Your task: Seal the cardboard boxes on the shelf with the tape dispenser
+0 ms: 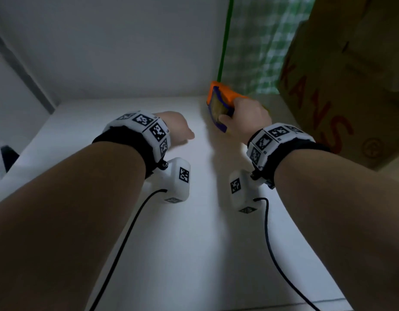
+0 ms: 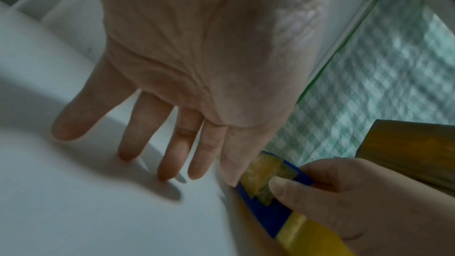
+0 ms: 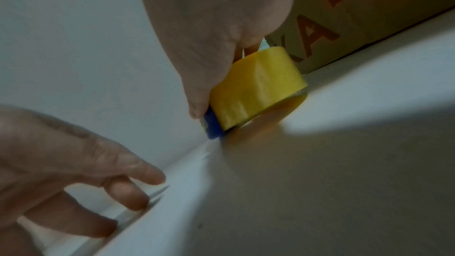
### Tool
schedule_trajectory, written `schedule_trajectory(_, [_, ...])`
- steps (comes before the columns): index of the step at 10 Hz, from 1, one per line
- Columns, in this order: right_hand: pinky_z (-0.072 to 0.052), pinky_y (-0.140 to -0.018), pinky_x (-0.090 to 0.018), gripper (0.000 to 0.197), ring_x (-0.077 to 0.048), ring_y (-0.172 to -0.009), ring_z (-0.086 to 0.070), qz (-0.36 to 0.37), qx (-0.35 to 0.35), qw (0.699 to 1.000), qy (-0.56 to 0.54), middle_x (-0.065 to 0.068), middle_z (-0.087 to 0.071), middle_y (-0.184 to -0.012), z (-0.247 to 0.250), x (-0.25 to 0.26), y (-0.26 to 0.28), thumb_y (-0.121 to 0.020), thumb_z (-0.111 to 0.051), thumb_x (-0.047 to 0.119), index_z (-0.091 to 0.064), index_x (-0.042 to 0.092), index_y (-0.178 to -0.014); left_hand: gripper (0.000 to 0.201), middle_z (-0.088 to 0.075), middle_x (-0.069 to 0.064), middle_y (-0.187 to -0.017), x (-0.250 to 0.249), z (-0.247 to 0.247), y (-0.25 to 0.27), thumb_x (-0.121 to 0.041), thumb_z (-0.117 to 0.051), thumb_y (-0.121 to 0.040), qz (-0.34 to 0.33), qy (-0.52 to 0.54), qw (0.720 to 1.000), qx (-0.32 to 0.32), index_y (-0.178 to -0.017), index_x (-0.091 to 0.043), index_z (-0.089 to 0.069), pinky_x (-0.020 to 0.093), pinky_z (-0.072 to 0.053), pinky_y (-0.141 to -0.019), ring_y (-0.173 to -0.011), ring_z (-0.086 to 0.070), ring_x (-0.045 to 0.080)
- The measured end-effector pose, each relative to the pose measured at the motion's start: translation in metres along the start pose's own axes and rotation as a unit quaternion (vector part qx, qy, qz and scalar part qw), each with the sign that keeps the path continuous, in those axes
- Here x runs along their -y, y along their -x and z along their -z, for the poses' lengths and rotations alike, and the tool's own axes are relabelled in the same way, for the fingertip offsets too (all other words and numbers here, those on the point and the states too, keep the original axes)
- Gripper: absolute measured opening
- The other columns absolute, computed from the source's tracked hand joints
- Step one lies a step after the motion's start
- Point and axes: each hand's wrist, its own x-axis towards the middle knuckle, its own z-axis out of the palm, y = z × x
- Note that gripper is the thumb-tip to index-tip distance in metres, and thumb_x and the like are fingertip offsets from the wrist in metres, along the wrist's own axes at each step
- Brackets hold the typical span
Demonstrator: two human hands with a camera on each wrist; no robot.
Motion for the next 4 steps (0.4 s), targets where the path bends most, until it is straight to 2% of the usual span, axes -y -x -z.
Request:
schedule_trajectory(1, [-0.044, -0.064, -0.031, 0.060, -0.027, -0.084, -0.061, 0.009, 0.014, 0.999, -0.027, -0.006, -0.063, -0.098, -0.014, 0.001, -0.009, -0.082, -0.063, 0.034, -0.037, 0.029, -0.136, 0.037, -0.064, 0.013, -0.107, 0.001, 0.005, -0.005, -0.039, -0.046, -0.093, 0.011, 0.011, 1.000, -0.003, -0.101, -0.006, -0.062, 0.032, -0.042, -0.079, -0.094, -0.057, 0.028])
schedule_trajectory(2, [-0.035, -0.071, -0.028, 0.063, -0.025, -0.098, -0.058, 0.017, 0.025, 0.998, -0.050, -0.004, -0.060, -0.111, -0.019, -0.002, -0.007, -0.086, -0.064, 0.035, -0.036, 0.022, -0.140, 0.038, -0.063, 0.011, -0.111, -0.001, 0.007, -0.003, -0.038, -0.046, -0.095, 0.014, 0.019, 1.000, 0.006, -0.111, -0.007, -0.062, 0.030, -0.042, -0.069, -0.093, -0.056, 0.026])
schedule_trajectory(3, [-0.039, -0.071, -0.034, 0.054, -0.025, -0.092, -0.053, -0.009, 0.089, 0.996, 0.010, -0.006, -0.054, -0.094, -0.009, -0.002, 0.002, -0.089, -0.058, 0.044, -0.044, 0.013, -0.130, 0.042, -0.056, 0.015, -0.127, -0.007, 0.006, 0.009, -0.036, -0.041, -0.098, 0.001, 0.008, 1.000, 0.008, -0.123, -0.006, -0.057, 0.034, -0.044, -0.081, -0.110, -0.054, 0.029])
schedule_trajectory(4, [-0.043, -0.084, -0.037, 0.047, -0.030, -0.108, -0.050, -0.011, 0.093, 0.995, 0.020, -0.012, -0.054, -0.118, -0.002, -0.006, 0.011, -0.089, -0.055, 0.048, -0.054, 0.011, -0.119, 0.050, -0.036, 0.010, -0.149, -0.013, -0.003, 0.025, -0.037, -0.032, -0.101, -0.013, -0.024, 1.000, 0.012, -0.141, -0.009, -0.040, 0.034, -0.029, -0.105, -0.135, -0.034, 0.025])
